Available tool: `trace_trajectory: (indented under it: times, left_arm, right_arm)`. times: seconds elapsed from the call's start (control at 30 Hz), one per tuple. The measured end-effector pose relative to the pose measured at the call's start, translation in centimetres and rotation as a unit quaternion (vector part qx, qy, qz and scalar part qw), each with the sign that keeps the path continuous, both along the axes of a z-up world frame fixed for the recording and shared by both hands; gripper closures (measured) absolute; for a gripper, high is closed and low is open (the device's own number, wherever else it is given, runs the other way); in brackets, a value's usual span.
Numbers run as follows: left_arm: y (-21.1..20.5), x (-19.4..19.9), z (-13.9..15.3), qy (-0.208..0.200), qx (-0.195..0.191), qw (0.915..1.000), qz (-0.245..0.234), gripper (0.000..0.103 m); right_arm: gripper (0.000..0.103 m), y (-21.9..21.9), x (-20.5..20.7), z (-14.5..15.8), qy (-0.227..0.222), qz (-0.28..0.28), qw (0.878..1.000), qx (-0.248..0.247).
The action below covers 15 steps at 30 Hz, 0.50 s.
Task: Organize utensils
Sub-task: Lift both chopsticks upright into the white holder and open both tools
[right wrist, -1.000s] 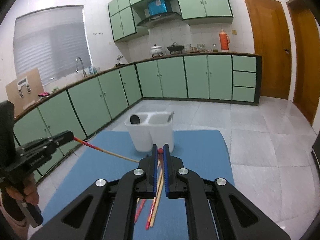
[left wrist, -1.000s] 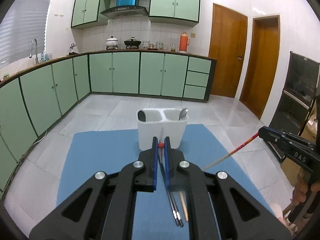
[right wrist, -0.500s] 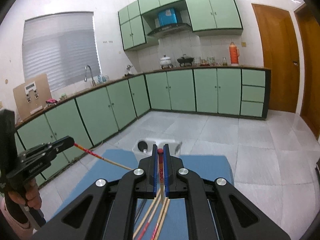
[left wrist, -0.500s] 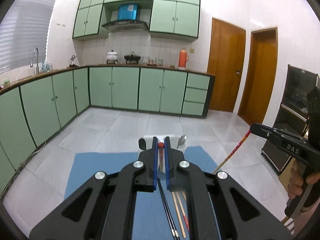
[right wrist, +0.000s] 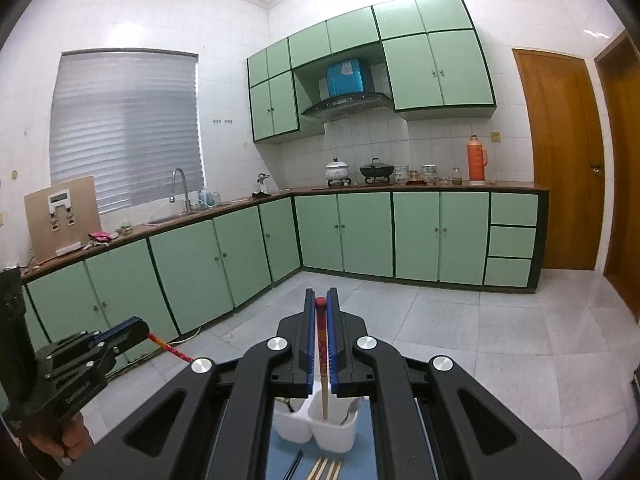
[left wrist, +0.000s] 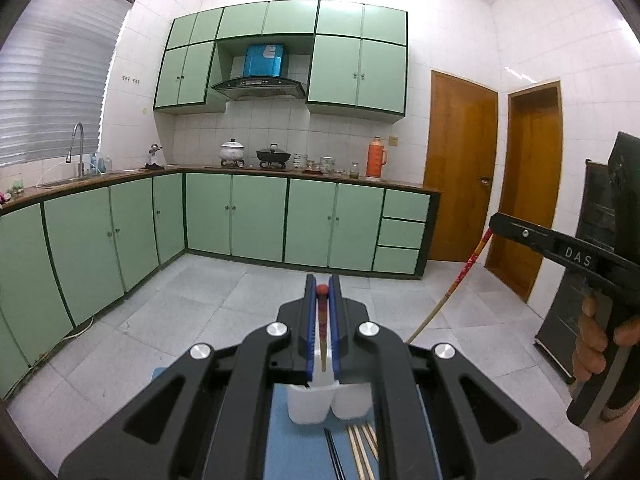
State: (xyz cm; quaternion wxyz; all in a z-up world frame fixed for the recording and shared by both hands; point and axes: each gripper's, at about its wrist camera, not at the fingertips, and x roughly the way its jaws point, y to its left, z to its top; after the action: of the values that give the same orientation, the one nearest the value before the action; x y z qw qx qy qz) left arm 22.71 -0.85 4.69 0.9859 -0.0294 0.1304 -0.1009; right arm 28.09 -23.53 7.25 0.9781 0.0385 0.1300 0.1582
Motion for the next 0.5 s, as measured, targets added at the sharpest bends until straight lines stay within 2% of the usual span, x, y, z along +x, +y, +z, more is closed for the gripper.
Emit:
trace_trajectory:
  times: [0.23,0.5]
  left_arm:
    - [-1.0,5.8,-3.2,0.043,0.001,0.9991,-0.003,0.098]
    - [-1.7,9.3,-7.4,0.089,0.019,0.9957,-0.018,0.098]
  right_arm:
    - [0.098,1.2,6.0,-4.4,0.050,0.000,0.999,-0.006]
    - [0.098,1.8,7.5,-9.0,0.095,0.015,0.995,-0.019]
